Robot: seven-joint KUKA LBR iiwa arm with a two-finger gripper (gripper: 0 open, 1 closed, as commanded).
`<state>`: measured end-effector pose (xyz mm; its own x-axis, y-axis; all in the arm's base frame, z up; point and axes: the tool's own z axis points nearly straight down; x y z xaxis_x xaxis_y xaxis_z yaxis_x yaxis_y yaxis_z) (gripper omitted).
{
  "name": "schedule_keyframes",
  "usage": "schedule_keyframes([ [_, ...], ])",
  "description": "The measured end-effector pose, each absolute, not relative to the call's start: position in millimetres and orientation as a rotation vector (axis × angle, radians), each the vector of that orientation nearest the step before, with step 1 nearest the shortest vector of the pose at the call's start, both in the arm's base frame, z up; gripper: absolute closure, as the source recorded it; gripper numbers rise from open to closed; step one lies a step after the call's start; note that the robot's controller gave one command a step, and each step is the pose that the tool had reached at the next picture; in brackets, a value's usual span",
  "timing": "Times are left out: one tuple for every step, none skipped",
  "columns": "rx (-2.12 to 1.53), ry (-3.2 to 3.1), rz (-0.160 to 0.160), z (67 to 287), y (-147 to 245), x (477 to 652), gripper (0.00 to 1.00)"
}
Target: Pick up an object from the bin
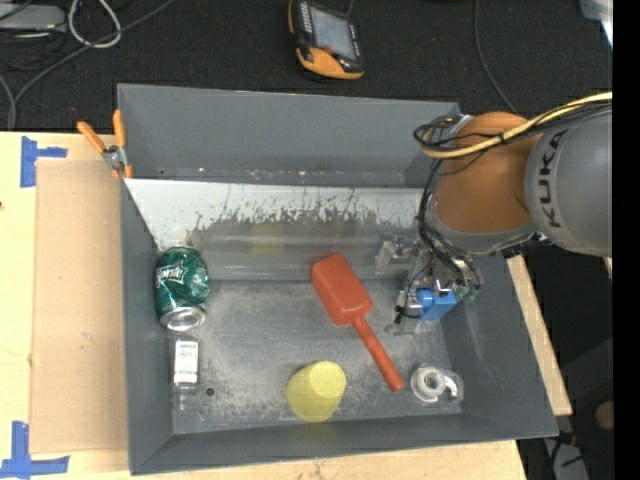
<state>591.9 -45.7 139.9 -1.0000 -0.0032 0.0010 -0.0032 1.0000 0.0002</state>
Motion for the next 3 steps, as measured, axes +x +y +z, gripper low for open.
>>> schedule_keyframes([
  [0.005, -3.141, 0.0, 139.9, -45.7, 591.9, 0.0],
  [-0.319, -3.119, -0.002, 103.7, -10.1, 574.5, 0.0],
  [0.12, -3.14, 0.0, 83.1, -4.6, 581.9, 0.0],
])
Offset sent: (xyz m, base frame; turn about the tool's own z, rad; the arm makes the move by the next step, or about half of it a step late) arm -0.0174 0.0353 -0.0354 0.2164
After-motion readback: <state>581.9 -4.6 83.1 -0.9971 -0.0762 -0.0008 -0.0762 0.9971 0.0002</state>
